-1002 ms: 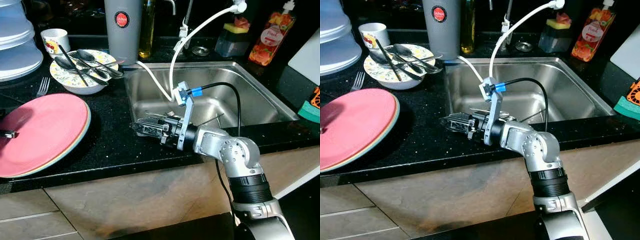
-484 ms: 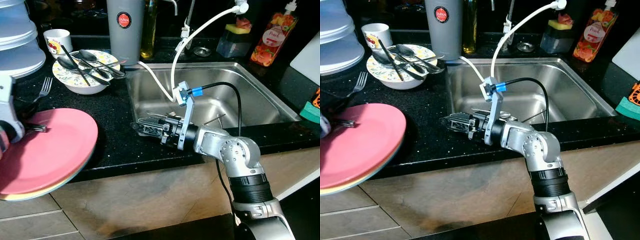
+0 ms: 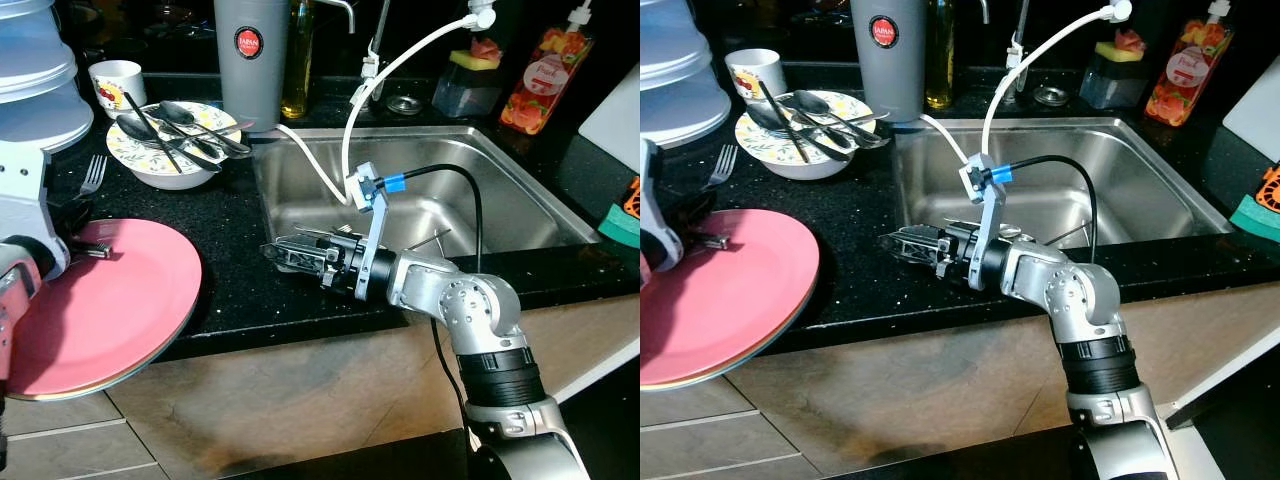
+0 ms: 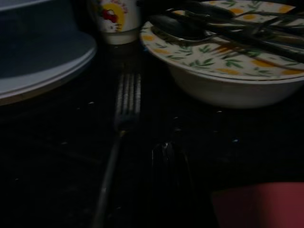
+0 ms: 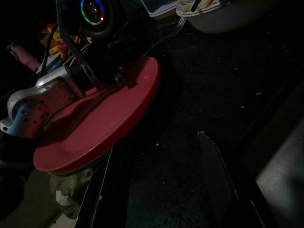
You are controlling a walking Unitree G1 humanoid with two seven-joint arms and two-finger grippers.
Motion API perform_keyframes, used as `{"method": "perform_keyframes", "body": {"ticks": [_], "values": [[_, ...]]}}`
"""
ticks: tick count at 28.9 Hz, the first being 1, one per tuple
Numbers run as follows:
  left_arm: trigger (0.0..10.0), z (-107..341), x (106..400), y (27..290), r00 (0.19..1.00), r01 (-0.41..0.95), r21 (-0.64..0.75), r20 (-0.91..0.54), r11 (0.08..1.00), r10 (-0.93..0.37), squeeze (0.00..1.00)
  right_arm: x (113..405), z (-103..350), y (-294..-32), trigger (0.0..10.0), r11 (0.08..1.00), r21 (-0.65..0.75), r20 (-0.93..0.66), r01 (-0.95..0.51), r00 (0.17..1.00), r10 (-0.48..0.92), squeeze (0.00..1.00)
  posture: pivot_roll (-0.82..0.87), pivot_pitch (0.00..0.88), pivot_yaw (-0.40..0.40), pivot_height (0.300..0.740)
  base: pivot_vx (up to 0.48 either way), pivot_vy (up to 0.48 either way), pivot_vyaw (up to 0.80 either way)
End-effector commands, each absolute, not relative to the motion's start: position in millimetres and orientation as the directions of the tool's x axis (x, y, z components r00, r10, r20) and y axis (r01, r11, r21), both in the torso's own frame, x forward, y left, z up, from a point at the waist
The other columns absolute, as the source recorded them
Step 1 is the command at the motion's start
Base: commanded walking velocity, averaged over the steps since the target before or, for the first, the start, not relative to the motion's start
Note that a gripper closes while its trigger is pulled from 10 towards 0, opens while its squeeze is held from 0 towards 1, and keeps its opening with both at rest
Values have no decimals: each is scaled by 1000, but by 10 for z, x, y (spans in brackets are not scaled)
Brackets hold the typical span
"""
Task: Kitchen organization
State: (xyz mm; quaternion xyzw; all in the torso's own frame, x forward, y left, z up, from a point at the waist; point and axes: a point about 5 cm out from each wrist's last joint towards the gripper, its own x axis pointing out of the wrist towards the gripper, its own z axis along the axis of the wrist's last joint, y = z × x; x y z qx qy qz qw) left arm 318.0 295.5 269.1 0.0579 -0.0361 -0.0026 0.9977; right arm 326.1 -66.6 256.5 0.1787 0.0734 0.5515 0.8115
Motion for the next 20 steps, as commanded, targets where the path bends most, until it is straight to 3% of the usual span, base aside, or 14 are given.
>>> {"method": "perform_keyframes", "body": {"ticks": [1,2,9,11,15,16,20], "values": [[10000,2693,3197,2926,995,23,65,97,998,-29,0,3237,2593,-685,10000,323,368,91,-872,380,921,0,18,178,-52,740,0,0,0],[10000,2898,3147,2877,973,106,-5,205,994,-103,0,3230,2603,-687,10000,316,372,101,-873,376,921,0,18,178,-52,740,0,0,0],[10000,3019,3038,2760,930,286,-23,246,958,-272,0,3215,2616,-677,10000,296,373,118,-879,361,925,0,26,170,-55,740,0,0,0],[10000,3072,2946,2564,865,449,12,243,893,-438,0,3205,2625,-659,10000,284,370,127,-885,350,928,0,30,161,-57,740,0,0,0],[10000,3064,2784,2318,747,643,73,161,762,-646,0,3199,2646,-657,10000,275,371,140,-887,346,928,0,29,157,-55,740,0,0,0],[10000,3064,2784,2318,747,643,73,161,762,-646,0,3199,2646,-657,10000,275,371,140,-887,346,928,0,29,157,-55,740,0,0,0],[10000,2973,2544,2203,596,800,80,9,595,-803,0,3193,2658,-673,10000,272,371,147,-888,345,927,0,30,149,-53,740,0,0,0]]}}
